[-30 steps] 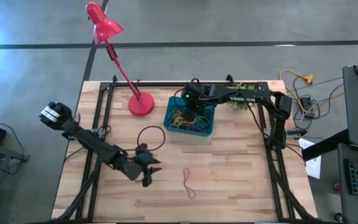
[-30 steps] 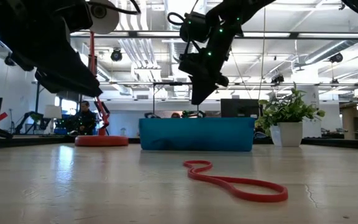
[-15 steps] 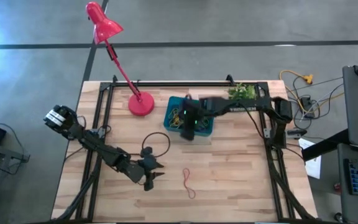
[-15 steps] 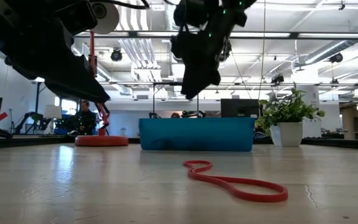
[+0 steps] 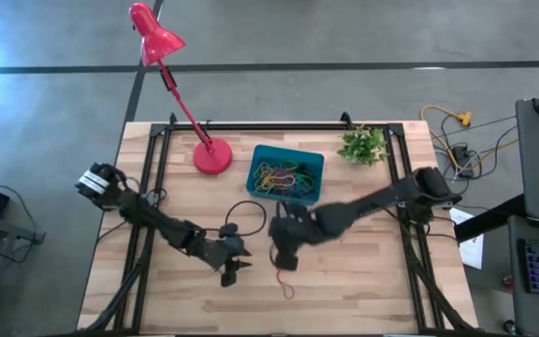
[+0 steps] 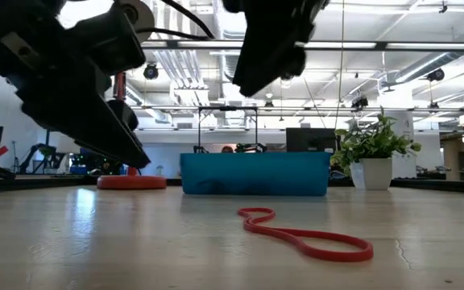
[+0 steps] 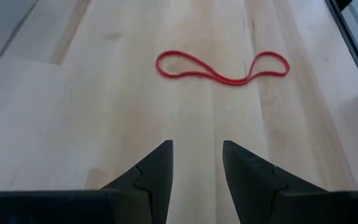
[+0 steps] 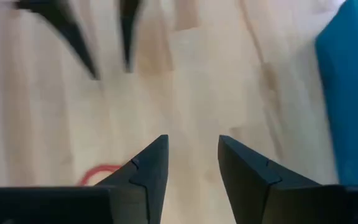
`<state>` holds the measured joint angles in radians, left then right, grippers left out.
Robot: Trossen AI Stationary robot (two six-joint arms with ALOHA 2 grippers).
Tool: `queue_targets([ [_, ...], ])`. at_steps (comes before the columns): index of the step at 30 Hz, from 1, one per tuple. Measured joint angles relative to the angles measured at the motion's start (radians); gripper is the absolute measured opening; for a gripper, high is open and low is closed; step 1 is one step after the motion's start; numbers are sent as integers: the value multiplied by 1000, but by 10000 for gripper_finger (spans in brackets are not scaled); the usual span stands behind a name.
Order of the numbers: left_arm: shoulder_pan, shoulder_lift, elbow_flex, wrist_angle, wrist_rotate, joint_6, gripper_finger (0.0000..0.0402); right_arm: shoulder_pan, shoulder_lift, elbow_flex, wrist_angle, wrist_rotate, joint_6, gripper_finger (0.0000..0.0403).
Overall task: Pick and place rubber bands into bin
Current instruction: Put the red rubber band into the blue bin
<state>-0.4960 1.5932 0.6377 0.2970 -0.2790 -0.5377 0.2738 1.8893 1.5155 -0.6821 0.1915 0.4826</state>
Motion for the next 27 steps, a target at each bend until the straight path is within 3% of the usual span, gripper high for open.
queue_targets([
  [6,54,25,35,-1,45,18,124,147,0,-5,11,182,155,117],
  [14,92,71,121,0,169,194,124,339,0,-66,12,463,468,109],
  [21,120,140,209,-34,173,235,124,484,0,-149,13,599,804,114],
  [27,163,236,330,-180,267,269,124,572,0,-202,16,694,1015,107],
])
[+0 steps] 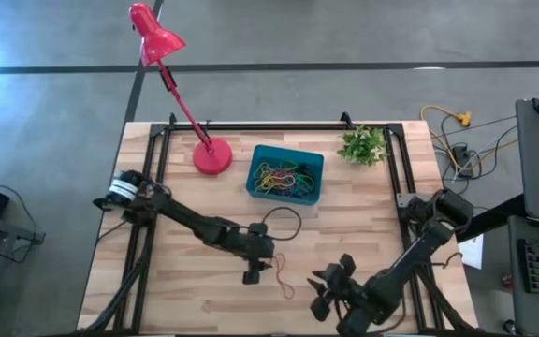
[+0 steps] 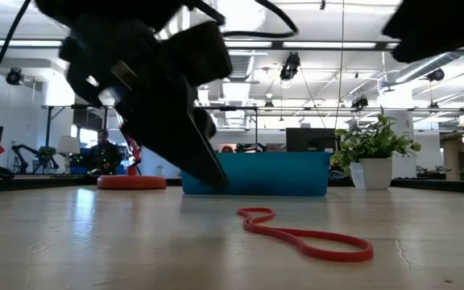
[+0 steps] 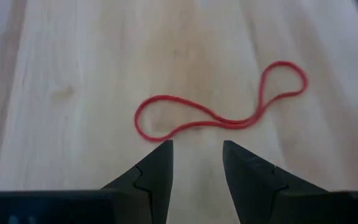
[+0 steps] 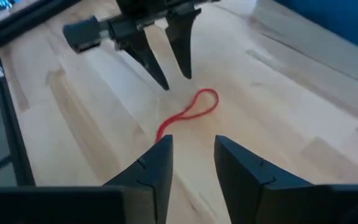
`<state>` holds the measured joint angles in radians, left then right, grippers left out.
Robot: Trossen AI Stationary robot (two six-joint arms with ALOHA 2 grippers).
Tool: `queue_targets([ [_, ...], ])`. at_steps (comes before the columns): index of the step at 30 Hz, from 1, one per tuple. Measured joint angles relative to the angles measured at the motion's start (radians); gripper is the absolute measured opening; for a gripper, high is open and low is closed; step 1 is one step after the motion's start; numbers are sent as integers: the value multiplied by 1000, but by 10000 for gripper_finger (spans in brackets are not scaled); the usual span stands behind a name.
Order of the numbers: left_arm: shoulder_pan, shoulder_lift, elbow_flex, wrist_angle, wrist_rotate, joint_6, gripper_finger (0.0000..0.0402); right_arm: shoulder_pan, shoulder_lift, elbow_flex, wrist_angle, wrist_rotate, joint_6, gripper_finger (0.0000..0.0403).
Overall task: Pick and place rubber bands into bin
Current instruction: Put the red rubber band into the blue bin
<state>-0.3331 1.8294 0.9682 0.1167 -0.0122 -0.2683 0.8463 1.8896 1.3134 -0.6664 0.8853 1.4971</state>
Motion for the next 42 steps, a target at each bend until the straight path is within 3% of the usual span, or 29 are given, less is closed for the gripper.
queue_targets([
  [11,58,82,146,-60,-1,6,124,48,0,-32,-3,9,79,92],
  [24,141,82,145,-135,19,-14,124,84,0,-109,-4,13,224,89],
  [42,118,134,153,-91,81,-16,124,83,0,-157,1,35,284,83],
])
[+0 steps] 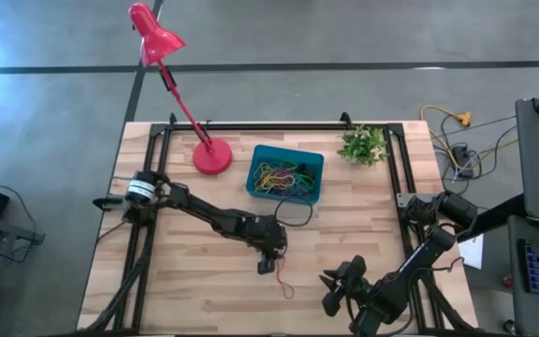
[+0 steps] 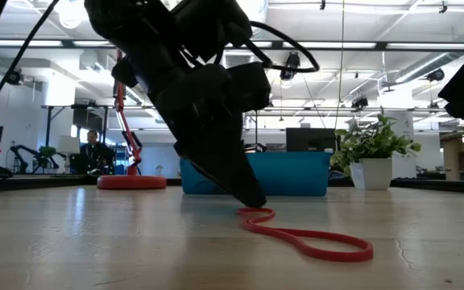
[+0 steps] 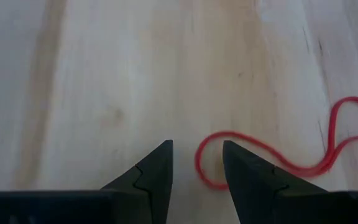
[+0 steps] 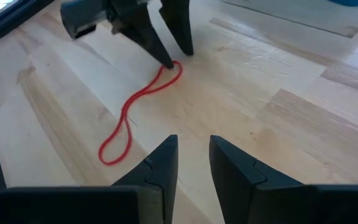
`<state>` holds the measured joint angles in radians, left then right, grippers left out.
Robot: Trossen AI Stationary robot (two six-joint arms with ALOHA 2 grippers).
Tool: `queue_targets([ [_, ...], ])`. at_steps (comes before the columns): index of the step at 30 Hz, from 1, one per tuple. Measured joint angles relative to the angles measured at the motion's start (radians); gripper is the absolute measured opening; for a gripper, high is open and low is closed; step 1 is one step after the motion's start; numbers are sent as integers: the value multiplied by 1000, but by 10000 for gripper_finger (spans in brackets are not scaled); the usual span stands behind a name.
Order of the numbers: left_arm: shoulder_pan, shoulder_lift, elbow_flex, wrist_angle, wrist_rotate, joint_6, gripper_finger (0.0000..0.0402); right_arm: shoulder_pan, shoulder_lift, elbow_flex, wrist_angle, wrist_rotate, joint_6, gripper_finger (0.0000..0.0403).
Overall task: Pick and place rubber bands into bin
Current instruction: Put the red rubber band into the blue bin
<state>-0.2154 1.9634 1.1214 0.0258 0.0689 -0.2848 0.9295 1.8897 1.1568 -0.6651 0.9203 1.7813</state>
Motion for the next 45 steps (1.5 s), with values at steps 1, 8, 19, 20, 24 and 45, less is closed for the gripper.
queue_targets([
  [1,-3,5,4,8,0,2,124,0,0,0,1,0,0,84],
  [8,-10,19,4,7,9,3,124,0,-3,0,2,0,-4,89],
  [19,-81,24,5,8,53,3,124,0,-3,-1,1,0,-3,78],
  [20,-90,24,4,9,53,4,124,0,-3,-1,1,-1,-3,78],
  [24,-117,24,2,13,45,8,124,0,-3,-1,2,-1,-3,77],
  [45,-195,24,-40,20,-145,55,122,0,-3,-2,103,-2,-28,73],
])
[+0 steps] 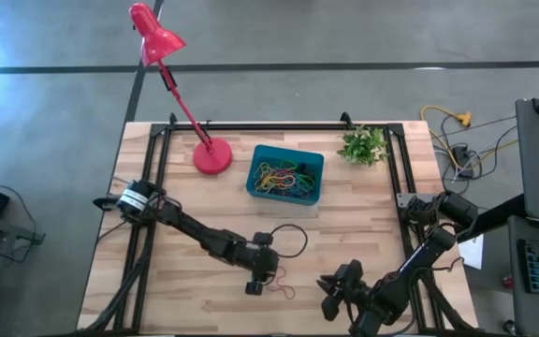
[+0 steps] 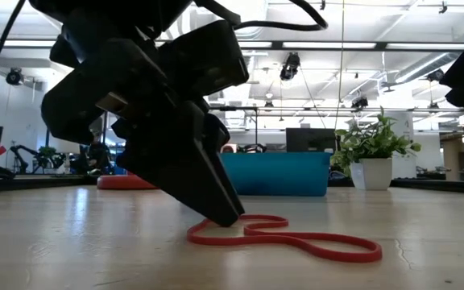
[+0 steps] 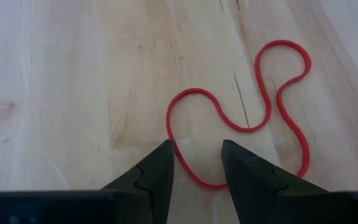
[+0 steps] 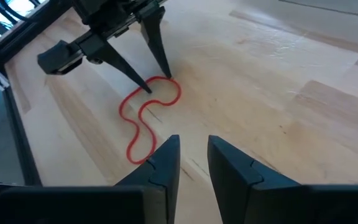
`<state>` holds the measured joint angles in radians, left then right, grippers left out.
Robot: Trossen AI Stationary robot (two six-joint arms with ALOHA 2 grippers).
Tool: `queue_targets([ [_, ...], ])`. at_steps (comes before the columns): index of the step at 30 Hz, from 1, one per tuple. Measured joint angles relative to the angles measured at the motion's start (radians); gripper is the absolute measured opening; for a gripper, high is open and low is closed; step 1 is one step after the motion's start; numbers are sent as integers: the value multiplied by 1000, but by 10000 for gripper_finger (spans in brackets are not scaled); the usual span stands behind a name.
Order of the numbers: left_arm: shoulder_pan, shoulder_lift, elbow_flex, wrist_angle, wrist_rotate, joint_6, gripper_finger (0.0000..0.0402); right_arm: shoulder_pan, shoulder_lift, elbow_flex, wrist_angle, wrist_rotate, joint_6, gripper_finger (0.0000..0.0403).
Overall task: Pick and place rubber bands into bin
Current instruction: Put the red rubber band into the blue bin
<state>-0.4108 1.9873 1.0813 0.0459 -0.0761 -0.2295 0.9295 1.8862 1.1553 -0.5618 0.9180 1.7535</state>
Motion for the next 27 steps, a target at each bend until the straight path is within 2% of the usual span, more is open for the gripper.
queue_targets([
  [5,-8,0,-5,-17,0,0,103,0,0,0,19,0,-10,74],
  [14,-16,0,-8,-59,-31,-1,6,0,0,0,22,0,-10,71],
  [24,-18,-35,14,-83,-78,0,0,0,0,1,24,0,-8,70],
  [27,-17,-56,26,-108,-125,9,0,0,0,1,27,0,-7,68],
])
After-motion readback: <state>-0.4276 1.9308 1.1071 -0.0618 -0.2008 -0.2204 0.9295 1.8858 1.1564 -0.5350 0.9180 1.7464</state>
